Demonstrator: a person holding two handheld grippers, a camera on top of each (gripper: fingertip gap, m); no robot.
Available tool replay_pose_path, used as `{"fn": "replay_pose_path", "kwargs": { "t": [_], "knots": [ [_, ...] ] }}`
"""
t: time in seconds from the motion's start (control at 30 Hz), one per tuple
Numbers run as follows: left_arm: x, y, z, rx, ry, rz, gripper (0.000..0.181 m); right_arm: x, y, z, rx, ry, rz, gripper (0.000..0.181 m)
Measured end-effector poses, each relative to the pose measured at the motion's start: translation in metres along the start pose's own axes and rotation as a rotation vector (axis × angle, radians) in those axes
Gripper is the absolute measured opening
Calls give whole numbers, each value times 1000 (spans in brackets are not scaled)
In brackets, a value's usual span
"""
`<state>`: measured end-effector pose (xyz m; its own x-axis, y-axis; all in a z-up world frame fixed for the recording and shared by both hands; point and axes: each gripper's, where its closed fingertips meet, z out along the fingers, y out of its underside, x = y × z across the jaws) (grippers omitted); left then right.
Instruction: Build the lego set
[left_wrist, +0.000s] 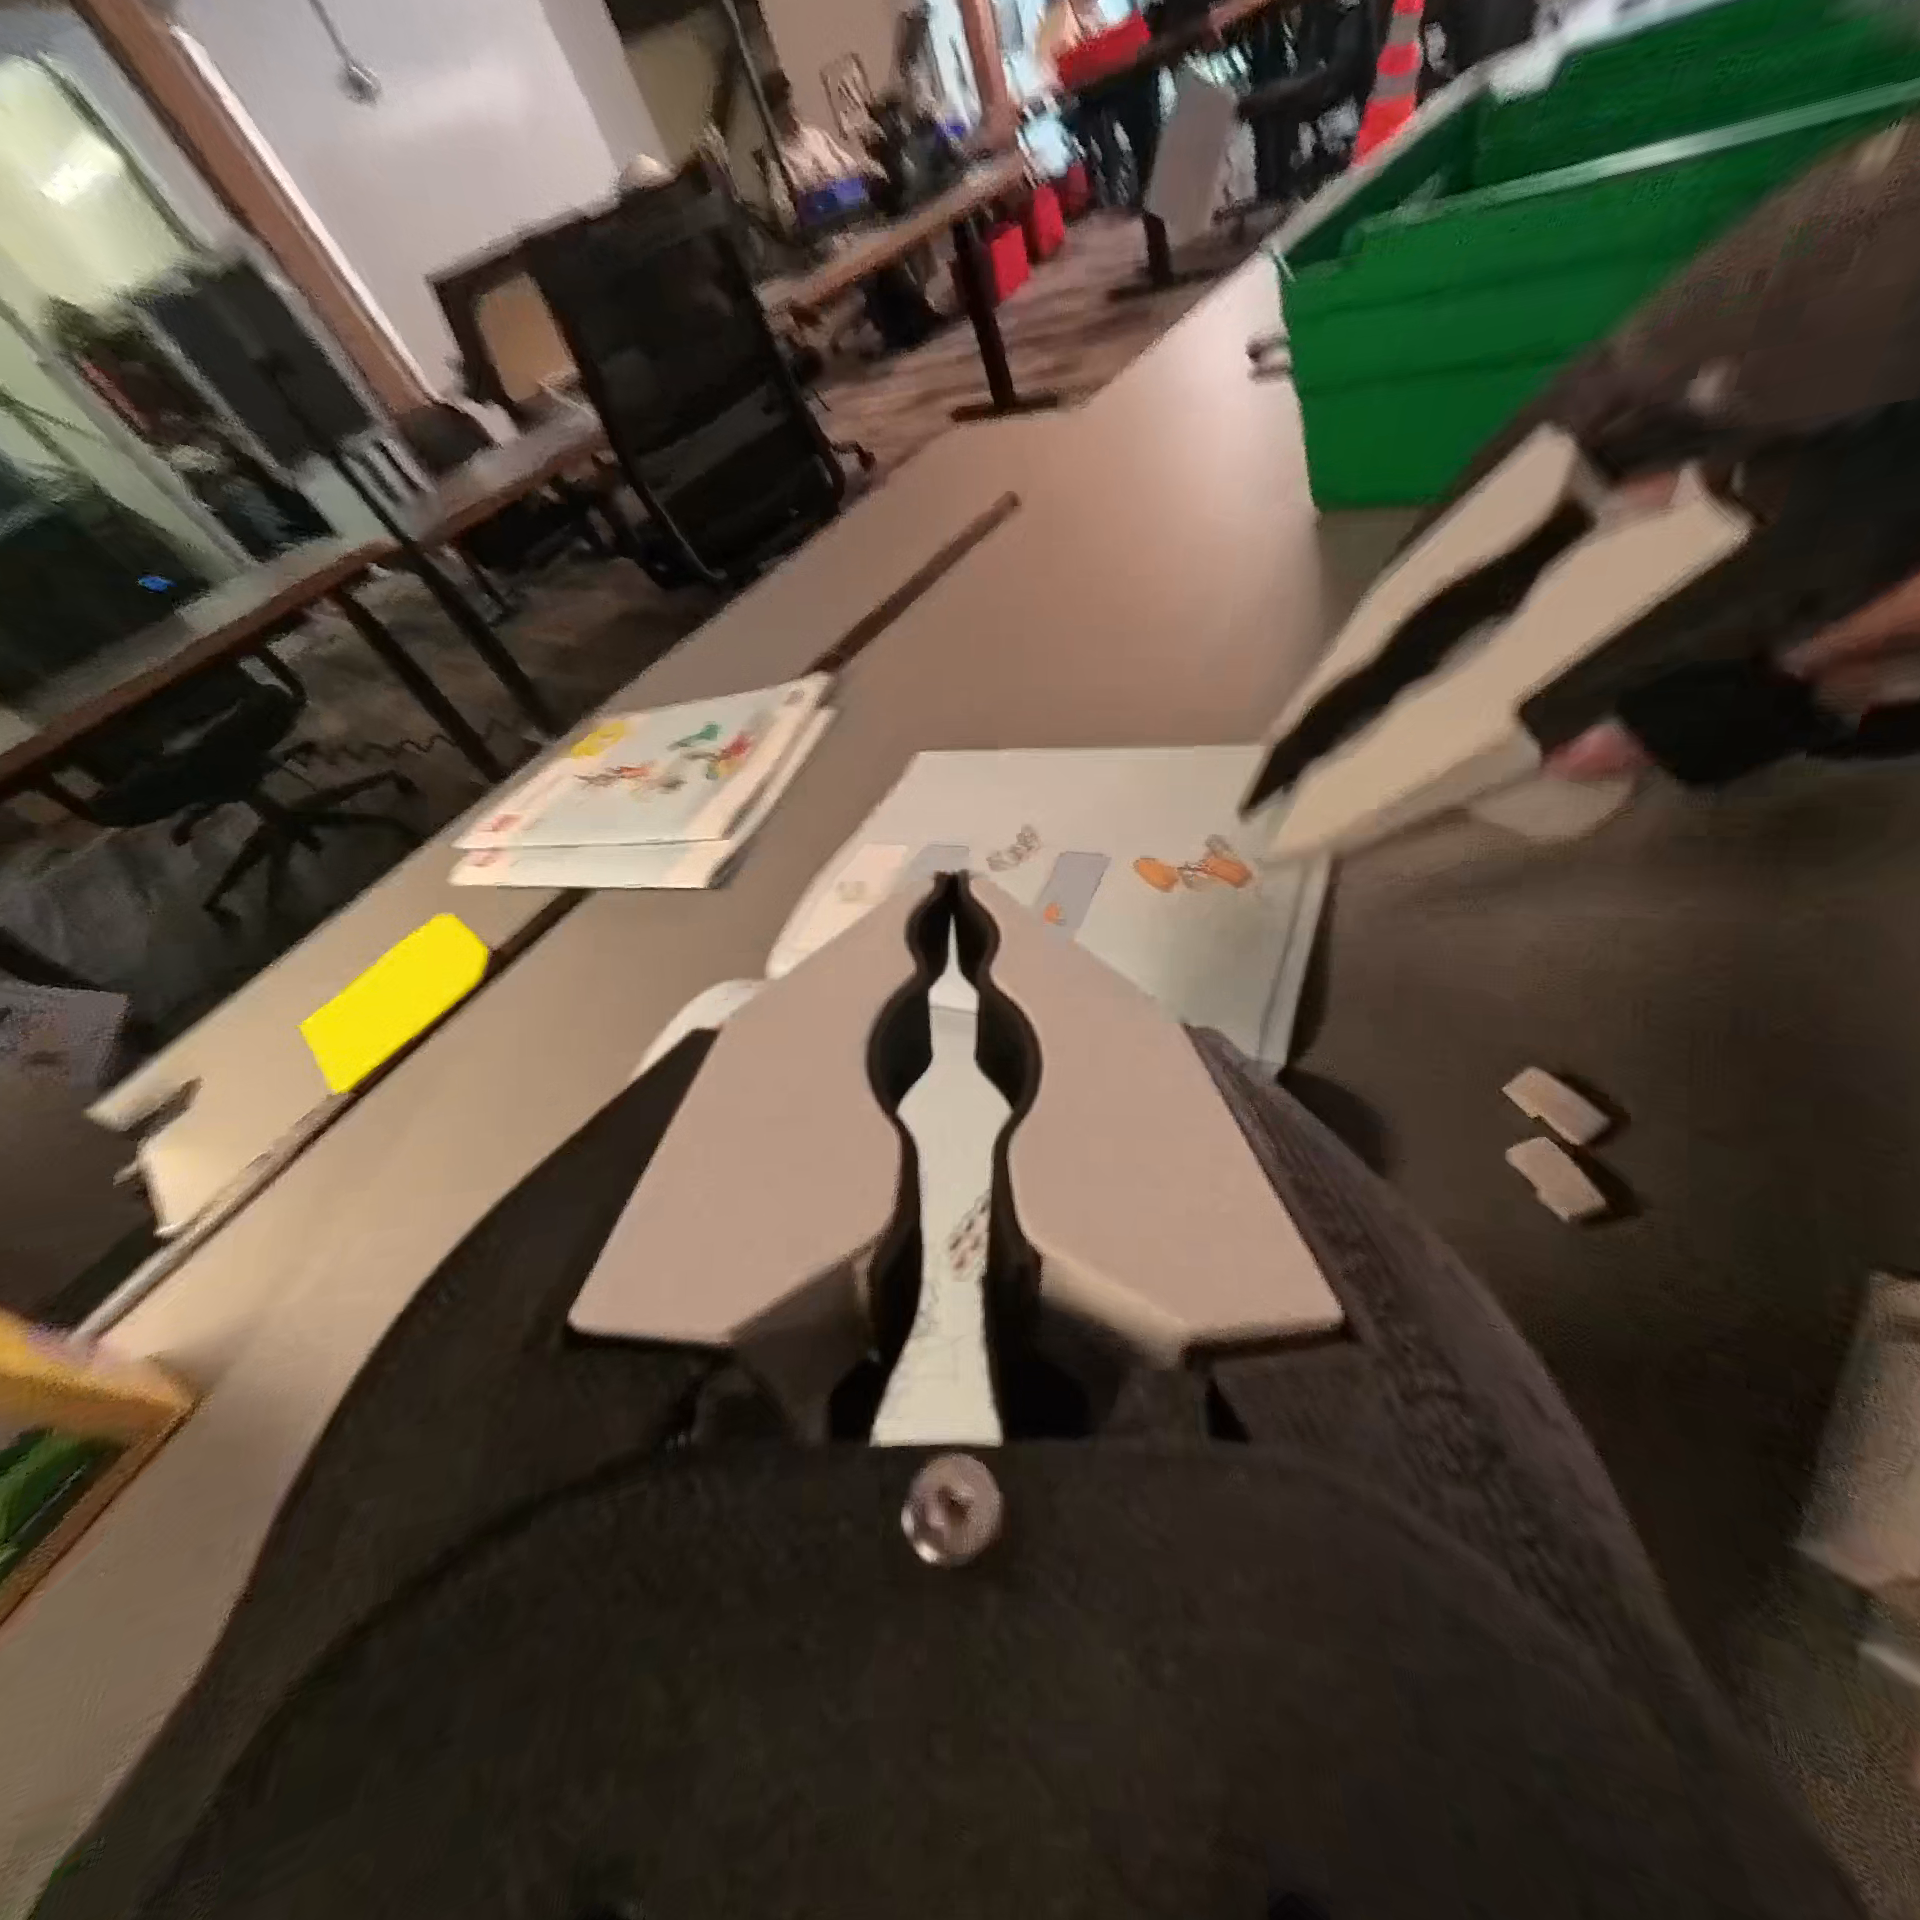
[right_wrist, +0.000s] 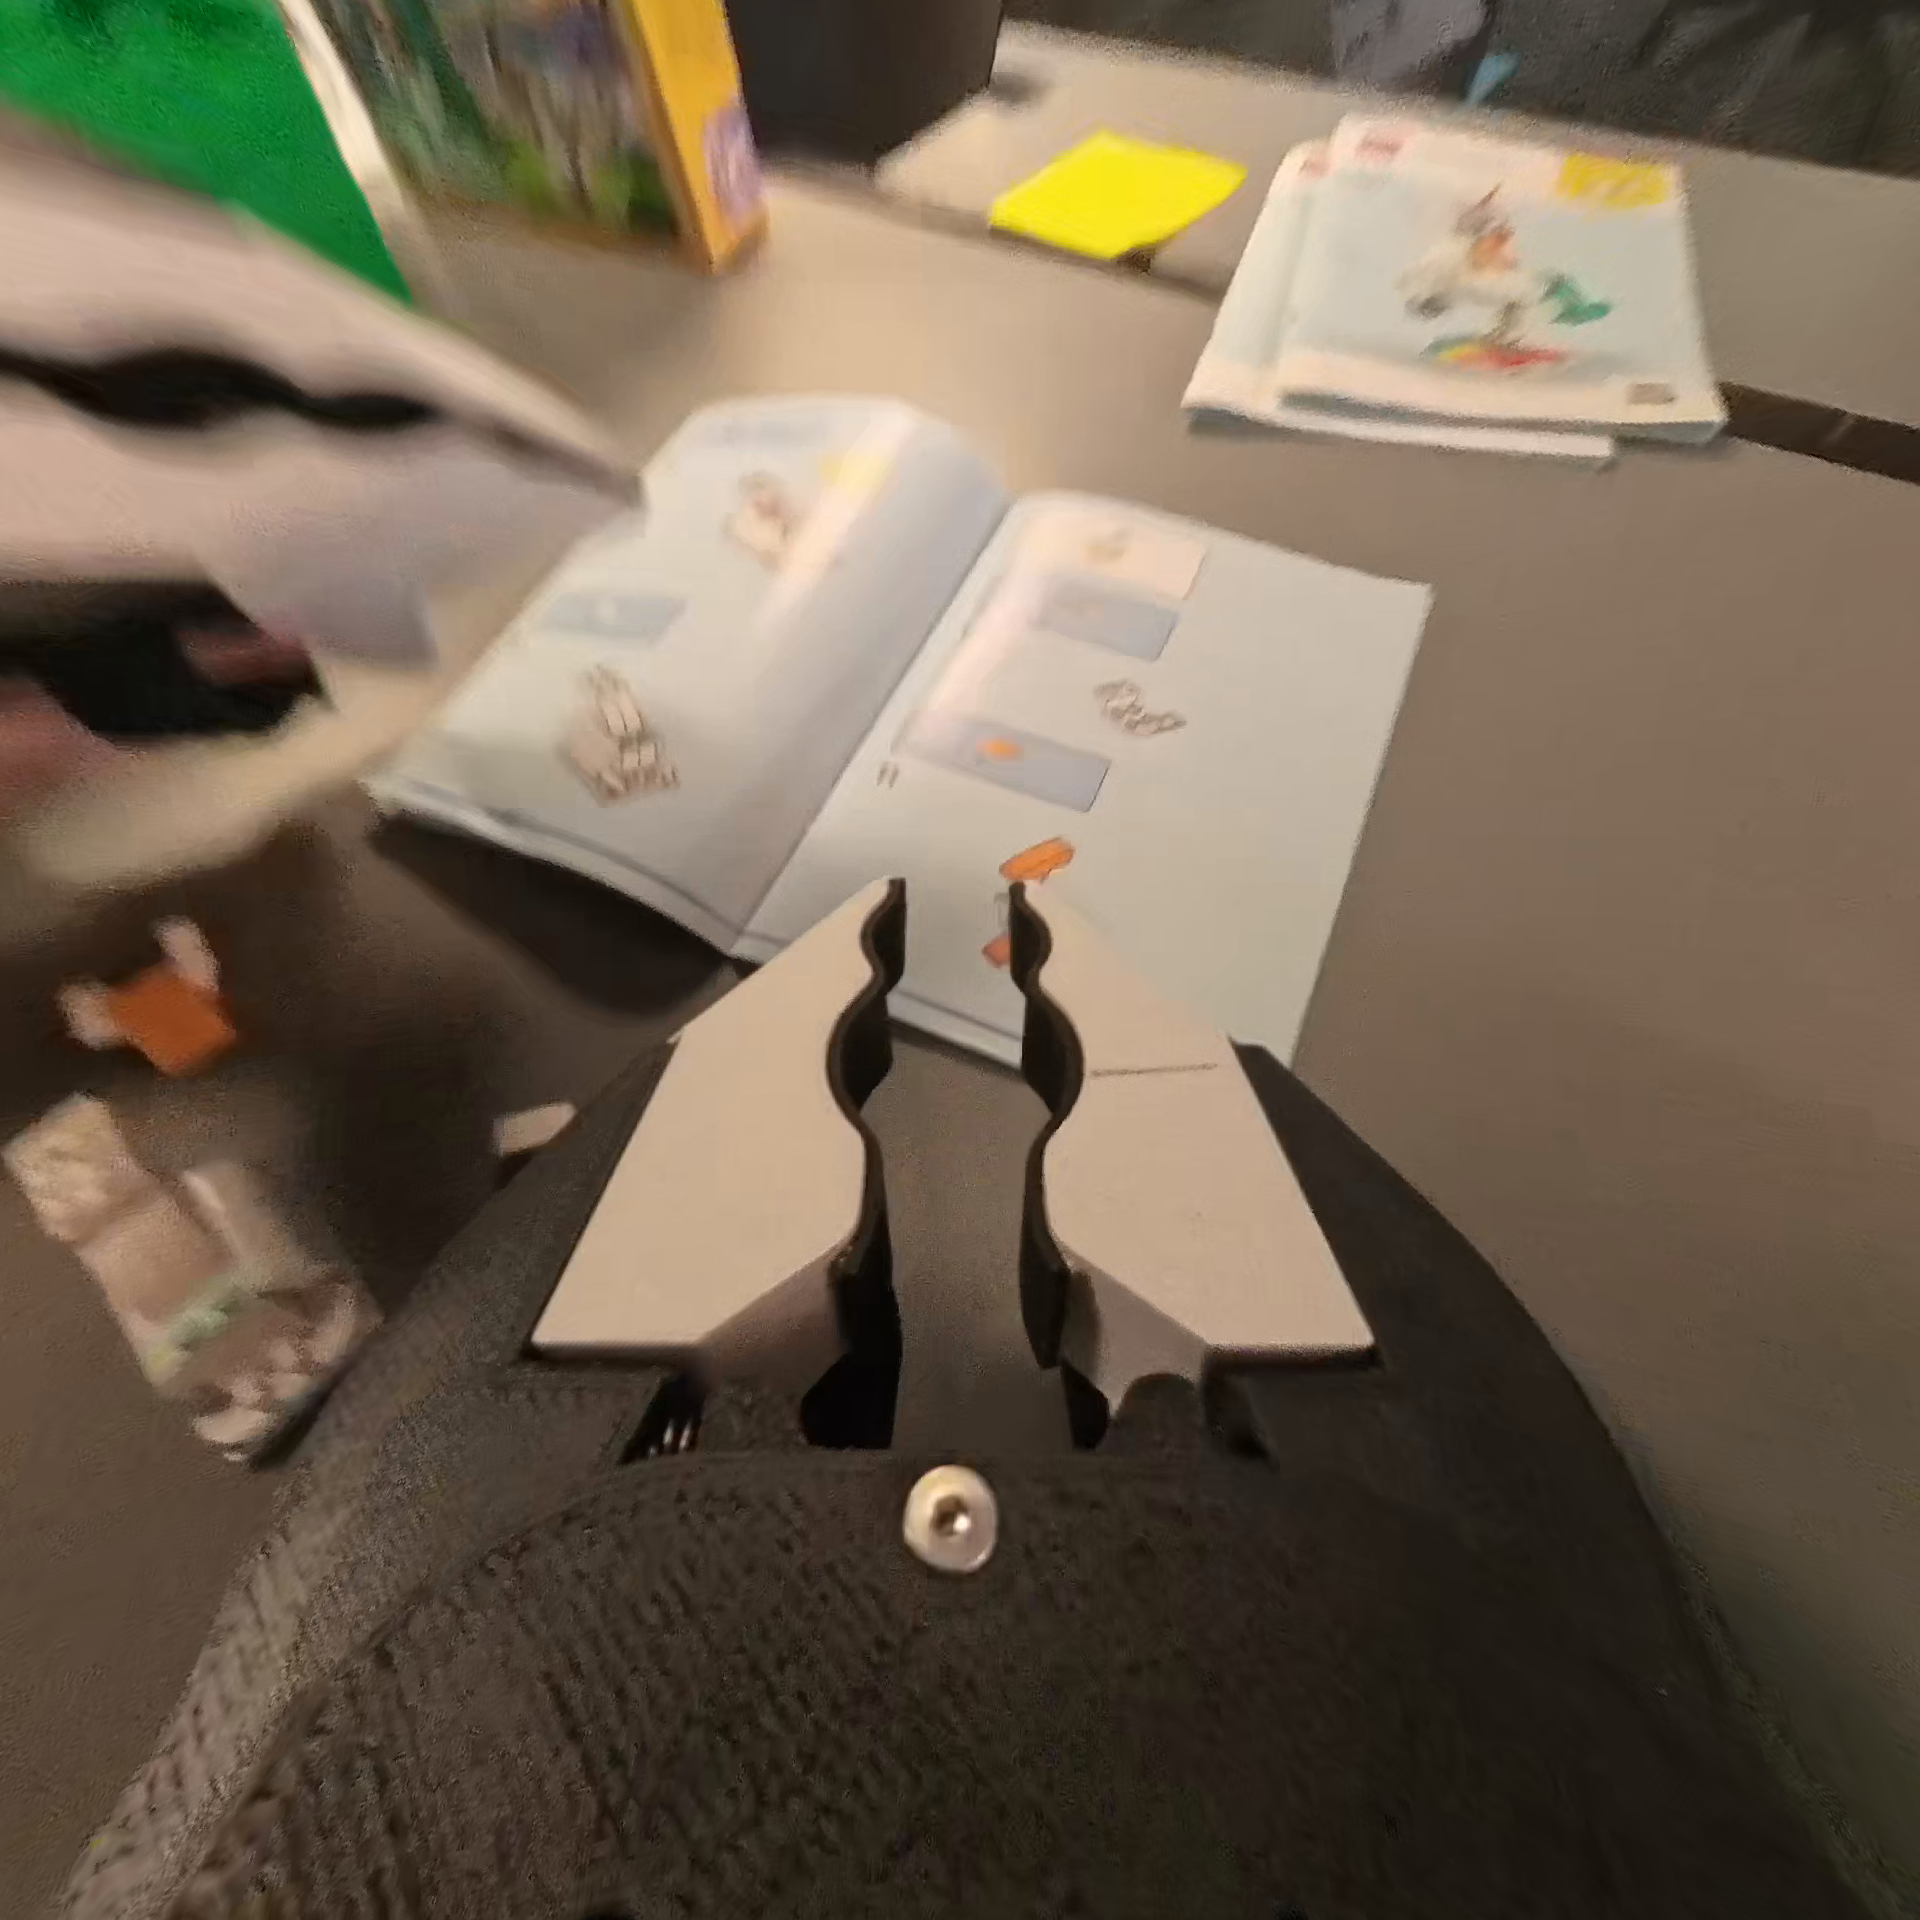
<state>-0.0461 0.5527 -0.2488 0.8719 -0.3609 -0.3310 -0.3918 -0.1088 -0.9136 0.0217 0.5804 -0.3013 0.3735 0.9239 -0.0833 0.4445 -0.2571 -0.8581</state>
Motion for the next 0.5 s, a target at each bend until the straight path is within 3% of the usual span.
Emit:
{"fn": "replay_pose_path", "kwargs": {
  "t": [0.13,0.27,0.5],
  "knots": [
    [30,22,27,-172,156,32,0,24,-18,-30,163,-75,337,45],
    [39,35,36,-242,220,3,0,37,-1,-37,96,-112,609,70],
    [53,62,38,-382,307,-55,0,41,12,-33,45,-133,745,78]
  ]
}}
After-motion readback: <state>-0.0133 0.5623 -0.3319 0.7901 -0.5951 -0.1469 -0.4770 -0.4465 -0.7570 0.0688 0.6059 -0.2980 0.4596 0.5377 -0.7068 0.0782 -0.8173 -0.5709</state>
